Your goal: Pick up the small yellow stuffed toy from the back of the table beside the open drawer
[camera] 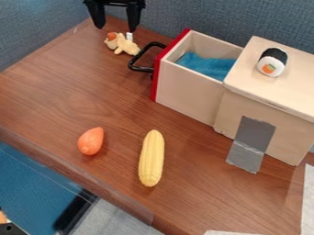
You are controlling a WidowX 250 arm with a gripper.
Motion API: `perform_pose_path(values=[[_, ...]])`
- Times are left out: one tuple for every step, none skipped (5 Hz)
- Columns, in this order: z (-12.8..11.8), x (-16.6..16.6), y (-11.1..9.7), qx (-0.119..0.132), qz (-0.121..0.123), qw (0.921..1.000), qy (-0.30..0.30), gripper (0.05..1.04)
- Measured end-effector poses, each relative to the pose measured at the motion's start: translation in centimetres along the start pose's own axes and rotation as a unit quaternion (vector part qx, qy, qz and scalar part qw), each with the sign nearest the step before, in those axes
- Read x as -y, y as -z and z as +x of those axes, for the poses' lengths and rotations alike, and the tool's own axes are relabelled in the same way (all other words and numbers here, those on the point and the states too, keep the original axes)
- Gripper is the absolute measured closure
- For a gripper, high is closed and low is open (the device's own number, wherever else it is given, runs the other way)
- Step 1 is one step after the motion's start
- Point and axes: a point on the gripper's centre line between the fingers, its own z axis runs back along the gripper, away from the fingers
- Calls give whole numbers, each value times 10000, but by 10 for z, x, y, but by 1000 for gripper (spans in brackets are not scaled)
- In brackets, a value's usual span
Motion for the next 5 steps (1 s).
perform_pose_path(values=[[-3,-2,14,-199,3,9998,-23,83],[27,-6,21,-90,96,9999,13,83],[59,-7,24,15,100,9999,-17,83],[81,-15,39,-46,271,9996,2,83],[93,-27,65,-235,541,9983,-13,83]])
